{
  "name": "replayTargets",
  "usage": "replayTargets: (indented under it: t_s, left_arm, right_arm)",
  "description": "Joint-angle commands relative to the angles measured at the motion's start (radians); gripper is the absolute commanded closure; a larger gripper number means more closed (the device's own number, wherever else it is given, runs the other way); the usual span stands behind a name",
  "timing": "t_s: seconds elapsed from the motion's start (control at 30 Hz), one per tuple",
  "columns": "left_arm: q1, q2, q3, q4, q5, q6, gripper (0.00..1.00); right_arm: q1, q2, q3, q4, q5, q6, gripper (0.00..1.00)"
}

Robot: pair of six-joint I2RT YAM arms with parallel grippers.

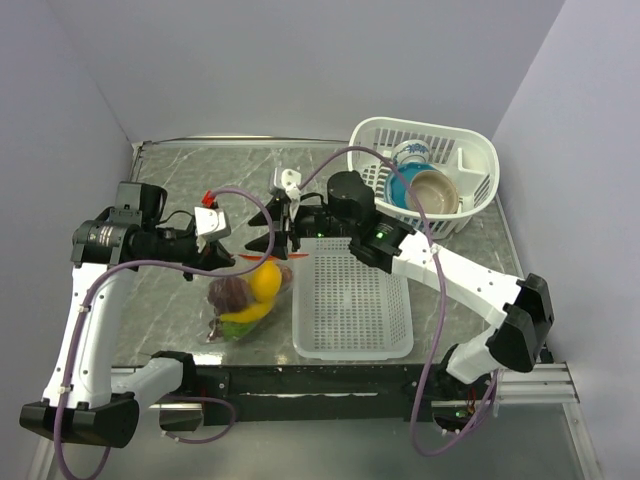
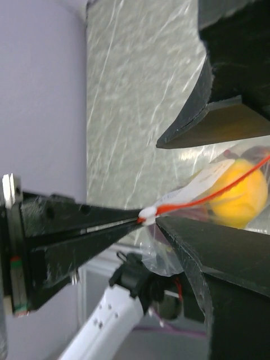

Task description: Open the zip-top bag and remove the fake food

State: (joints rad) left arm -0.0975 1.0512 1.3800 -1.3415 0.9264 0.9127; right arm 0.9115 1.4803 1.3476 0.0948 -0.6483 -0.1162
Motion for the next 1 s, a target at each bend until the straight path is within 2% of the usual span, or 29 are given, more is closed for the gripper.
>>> replayTargets:
  t_s: [0.0,0.47,0.73,0.97]
  left_arm:
    - [0.002,-0.011,0.045,-0.031,0.054,0.037,0.99]
    - [0.002,-0.014,0.047,-0.031,0.078,0.032,0.99]
    - [0.002,-0.016,0.050,-0.031,0.101,0.018,0.99]
    - [0.002,-0.028,0.031,-0.031,0.103,0.018,0.99]
  right_arm:
    - [0.001,0.044,0.074,-0.032,-0.138,0.015,0.43]
    - [0.009,0.100,0.088,-0.009,-0.162,0.033,0.61]
    - [0.015,0.135,0.104,0.026,-0.125,0.053,0.65]
    - [0.015,0.156,0.128,0.054,-0.151,0.078,0.66]
